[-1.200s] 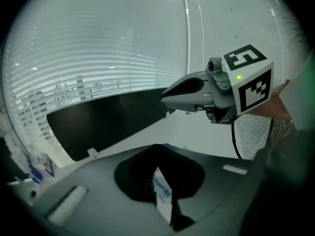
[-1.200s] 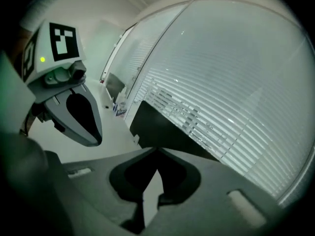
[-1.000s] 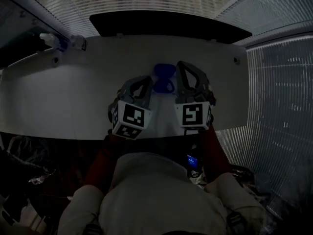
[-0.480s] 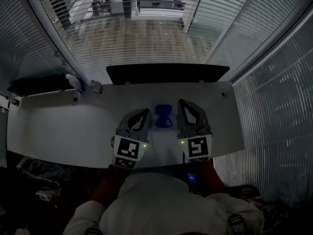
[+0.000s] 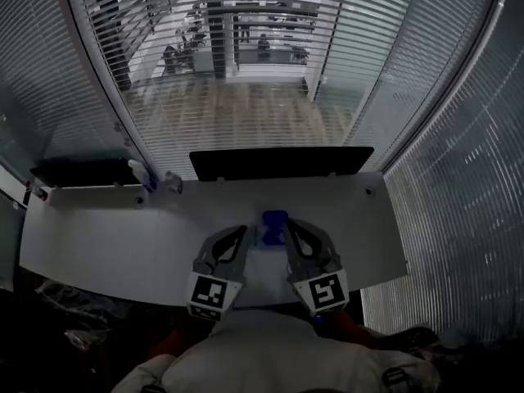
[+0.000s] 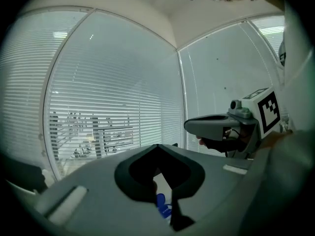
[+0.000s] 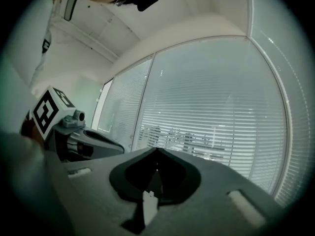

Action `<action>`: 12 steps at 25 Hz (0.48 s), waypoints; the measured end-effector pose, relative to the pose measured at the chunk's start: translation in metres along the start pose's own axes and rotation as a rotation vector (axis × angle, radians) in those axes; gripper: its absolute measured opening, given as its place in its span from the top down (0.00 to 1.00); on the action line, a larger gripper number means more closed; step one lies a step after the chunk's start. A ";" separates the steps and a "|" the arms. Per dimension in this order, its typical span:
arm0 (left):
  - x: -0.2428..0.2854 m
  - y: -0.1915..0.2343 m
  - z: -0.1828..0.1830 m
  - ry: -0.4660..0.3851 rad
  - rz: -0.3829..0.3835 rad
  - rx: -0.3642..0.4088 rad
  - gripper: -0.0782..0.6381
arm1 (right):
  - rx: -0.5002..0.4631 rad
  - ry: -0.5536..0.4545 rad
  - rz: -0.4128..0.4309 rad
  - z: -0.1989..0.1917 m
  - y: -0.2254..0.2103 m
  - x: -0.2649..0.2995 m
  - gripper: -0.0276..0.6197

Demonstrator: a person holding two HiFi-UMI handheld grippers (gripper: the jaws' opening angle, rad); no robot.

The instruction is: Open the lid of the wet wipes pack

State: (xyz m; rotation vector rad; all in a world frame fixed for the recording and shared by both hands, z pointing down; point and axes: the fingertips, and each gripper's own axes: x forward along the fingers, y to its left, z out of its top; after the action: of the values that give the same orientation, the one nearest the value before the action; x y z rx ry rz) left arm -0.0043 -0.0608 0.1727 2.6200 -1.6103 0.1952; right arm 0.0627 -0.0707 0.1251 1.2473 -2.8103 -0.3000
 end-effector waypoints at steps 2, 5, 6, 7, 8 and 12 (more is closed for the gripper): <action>-0.006 -0.005 0.002 -0.029 0.009 -0.026 0.89 | 0.043 -0.026 0.013 0.006 0.009 -0.009 0.95; -0.010 -0.009 0.008 -0.071 0.023 -0.056 0.89 | 0.107 -0.038 0.010 0.012 0.016 -0.021 0.95; -0.011 -0.011 0.010 -0.083 0.021 -0.063 0.89 | 0.126 -0.033 0.007 0.013 0.018 -0.024 0.95; -0.013 -0.013 0.012 -0.093 0.015 -0.066 0.89 | 0.141 -0.032 0.004 0.014 0.019 -0.028 0.95; -0.013 -0.017 0.014 -0.100 0.008 -0.065 0.89 | 0.152 -0.036 0.003 0.015 0.019 -0.032 0.96; -0.011 -0.023 0.016 -0.094 -0.010 -0.069 0.89 | 0.161 -0.042 0.007 0.014 0.018 -0.037 0.96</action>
State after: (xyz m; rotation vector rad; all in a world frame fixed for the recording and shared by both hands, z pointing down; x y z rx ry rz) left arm 0.0128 -0.0426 0.1554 2.6211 -1.6004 0.0163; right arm 0.0725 -0.0297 0.1158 1.2738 -2.9252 -0.1022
